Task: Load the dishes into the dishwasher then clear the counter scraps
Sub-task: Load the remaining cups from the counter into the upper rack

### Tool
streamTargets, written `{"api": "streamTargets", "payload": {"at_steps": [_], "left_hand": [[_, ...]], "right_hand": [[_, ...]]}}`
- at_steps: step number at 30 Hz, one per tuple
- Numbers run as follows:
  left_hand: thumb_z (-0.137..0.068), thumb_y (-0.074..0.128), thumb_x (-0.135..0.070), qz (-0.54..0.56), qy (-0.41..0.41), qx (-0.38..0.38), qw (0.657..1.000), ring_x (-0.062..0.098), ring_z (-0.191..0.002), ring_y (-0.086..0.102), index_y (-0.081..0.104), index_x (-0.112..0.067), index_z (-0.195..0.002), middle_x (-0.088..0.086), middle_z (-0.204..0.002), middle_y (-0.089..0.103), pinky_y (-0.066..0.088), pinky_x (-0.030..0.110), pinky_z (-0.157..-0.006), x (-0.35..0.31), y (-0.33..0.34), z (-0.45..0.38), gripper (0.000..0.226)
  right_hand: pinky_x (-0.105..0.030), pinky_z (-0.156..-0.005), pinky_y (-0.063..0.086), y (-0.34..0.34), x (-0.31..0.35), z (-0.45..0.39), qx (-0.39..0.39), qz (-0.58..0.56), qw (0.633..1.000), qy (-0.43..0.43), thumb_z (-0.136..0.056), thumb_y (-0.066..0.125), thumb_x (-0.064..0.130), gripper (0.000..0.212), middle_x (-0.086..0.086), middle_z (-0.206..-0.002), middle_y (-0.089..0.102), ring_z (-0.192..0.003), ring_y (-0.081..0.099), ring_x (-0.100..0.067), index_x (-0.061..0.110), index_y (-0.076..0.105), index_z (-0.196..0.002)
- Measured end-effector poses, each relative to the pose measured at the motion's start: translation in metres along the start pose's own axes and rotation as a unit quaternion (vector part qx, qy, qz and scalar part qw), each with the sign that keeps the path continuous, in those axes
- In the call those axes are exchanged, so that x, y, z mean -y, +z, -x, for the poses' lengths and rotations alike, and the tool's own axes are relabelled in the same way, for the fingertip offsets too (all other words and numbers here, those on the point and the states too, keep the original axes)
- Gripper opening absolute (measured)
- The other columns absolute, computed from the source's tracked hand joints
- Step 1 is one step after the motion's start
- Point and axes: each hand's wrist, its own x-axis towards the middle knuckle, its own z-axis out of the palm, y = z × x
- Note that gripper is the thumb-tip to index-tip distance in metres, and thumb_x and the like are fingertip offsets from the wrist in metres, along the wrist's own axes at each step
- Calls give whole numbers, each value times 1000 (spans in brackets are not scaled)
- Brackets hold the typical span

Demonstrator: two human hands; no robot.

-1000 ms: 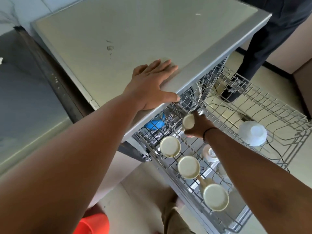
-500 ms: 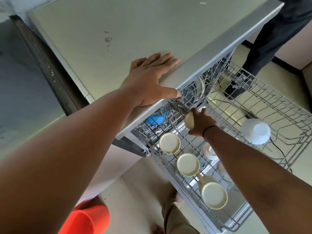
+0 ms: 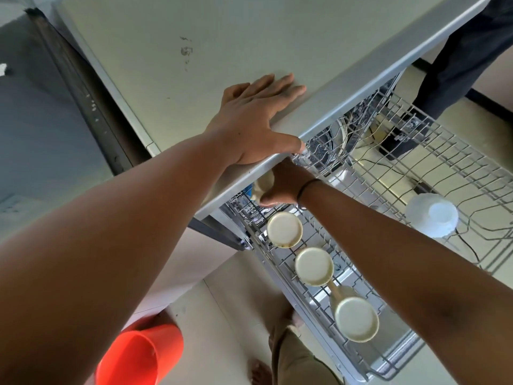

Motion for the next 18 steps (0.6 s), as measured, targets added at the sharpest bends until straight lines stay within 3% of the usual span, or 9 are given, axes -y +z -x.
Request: {"api": "streamTargets", "payload": {"at_steps": [5, 9, 13, 18], "left_hand": [[-65, 52, -74, 1, 1, -4, 1000, 3, -146, 4, 19, -47, -147, -19, -159, 10, 1, 30, -113, 1, 2, -1, 93], [-66, 54, -73, 8, 3, -6, 1000, 1, -146, 3, 19, -47, -147, -20, -159, 10, 1, 29, -113, 2, 3, -1, 92], [-67, 56, -71, 12, 6, -9, 1000, 1, -145, 2, 19, -47, -147, -20, -159, 10, 0, 27, -111, 3, 4, -1, 91], [-64, 53, -75, 5, 3, -5, 1000, 1, -145, 2, 18, -48, -147, -21, -158, 10, 1, 30, -114, 3, 3, 0, 94]], "right_hand": [[-36, -80, 53, 21, 19, -26, 69, 137, 988, -24, -58, 80, 30, 74, -19, -125, 55, -104, 61, -33, 13, 50, -124], [-41, -84, 55, 38, 19, -35, 96, 194, 975, -54, -55, 80, 34, 94, -17, -132, 47, -107, 59, -35, 16, 38, -137], [-45, -89, 52, 34, 12, -37, 150, 119, 981, -18, -43, 83, 56, 120, -9, -147, 29, -117, 53, -34, 29, 25, -145], [-41, -95, 48, 23, -5, -15, 78, 16, 996, -34, -56, 81, 54, 112, -11, -144, 39, -120, 52, -30, 23, 22, -147]]}}
